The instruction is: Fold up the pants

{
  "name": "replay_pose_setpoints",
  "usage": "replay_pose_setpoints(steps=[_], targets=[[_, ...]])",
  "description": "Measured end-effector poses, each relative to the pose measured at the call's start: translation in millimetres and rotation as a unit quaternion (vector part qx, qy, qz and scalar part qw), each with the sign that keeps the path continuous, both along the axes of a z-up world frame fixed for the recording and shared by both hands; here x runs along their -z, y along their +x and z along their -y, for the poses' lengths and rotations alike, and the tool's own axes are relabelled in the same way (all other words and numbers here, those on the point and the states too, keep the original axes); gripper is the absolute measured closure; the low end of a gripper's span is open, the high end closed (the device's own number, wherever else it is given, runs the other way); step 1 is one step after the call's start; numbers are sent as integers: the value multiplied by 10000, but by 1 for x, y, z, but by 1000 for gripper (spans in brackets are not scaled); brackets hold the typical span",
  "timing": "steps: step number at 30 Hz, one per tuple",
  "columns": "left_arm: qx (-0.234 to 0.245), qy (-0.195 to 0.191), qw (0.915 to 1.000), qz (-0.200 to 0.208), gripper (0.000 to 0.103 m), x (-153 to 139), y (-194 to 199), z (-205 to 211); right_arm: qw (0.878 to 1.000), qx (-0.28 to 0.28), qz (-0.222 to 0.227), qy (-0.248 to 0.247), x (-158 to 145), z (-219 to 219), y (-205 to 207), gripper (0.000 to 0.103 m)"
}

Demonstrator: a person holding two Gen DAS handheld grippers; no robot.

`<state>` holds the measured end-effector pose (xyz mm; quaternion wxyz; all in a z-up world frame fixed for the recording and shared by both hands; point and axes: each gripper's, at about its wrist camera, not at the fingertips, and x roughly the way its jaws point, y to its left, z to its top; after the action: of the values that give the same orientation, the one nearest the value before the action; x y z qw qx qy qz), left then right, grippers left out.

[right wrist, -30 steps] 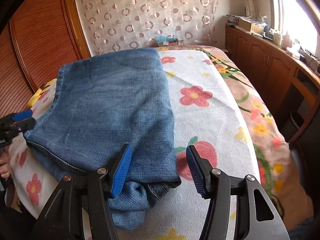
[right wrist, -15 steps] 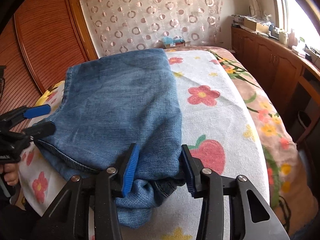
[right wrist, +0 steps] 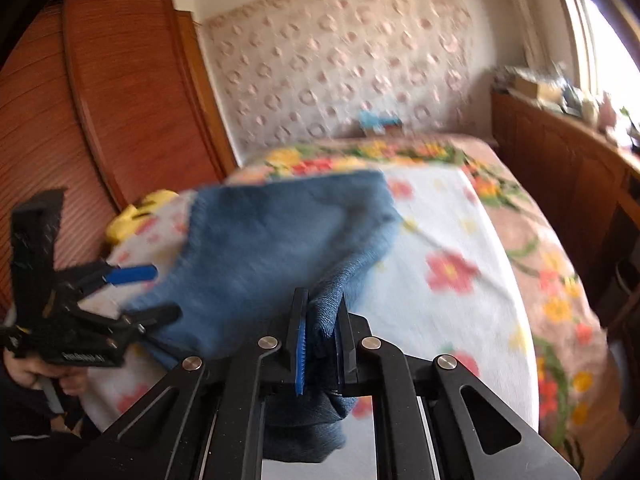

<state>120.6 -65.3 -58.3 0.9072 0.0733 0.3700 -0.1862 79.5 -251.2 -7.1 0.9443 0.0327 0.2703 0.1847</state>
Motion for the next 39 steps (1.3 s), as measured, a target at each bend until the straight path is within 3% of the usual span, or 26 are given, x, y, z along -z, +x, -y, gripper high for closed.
replay_pose_setpoints(steps=[5,9,15,19,22,30,35,39], targets=[[-428,-75,9987,272,24,-22,-13,-51,9969,-581,515,-105,-39,-60,0,93],[-865,-150,9952,436,24,-33,-23,-99,9905,-1216,618,-199,-48,-118,3,93],[-1433,-208,9881,522,24,-34,-33,-157,9765,-2110,236,-377,-24,-193,0,94],[-1636,-205,9851,496,24,-31,-32,-176,9651,-2536,-346,-550,10,-223,-4,95],[-1691,-230,9841,491,24,-29,-29,-181,9627,-2557,-463,-759,22,-231,-7,94],[-1513,-300,9868,491,24,-27,-15,-167,9723,-2277,-123,-519,-23,-202,-19,65],[-1282,-298,9902,460,24,-27,2,-146,9823,-1784,181,-549,-44,-172,-18,55],[-1051,-206,9936,359,24,-22,26,-126,9871,-1392,99,-784,-37,-162,8,49]])
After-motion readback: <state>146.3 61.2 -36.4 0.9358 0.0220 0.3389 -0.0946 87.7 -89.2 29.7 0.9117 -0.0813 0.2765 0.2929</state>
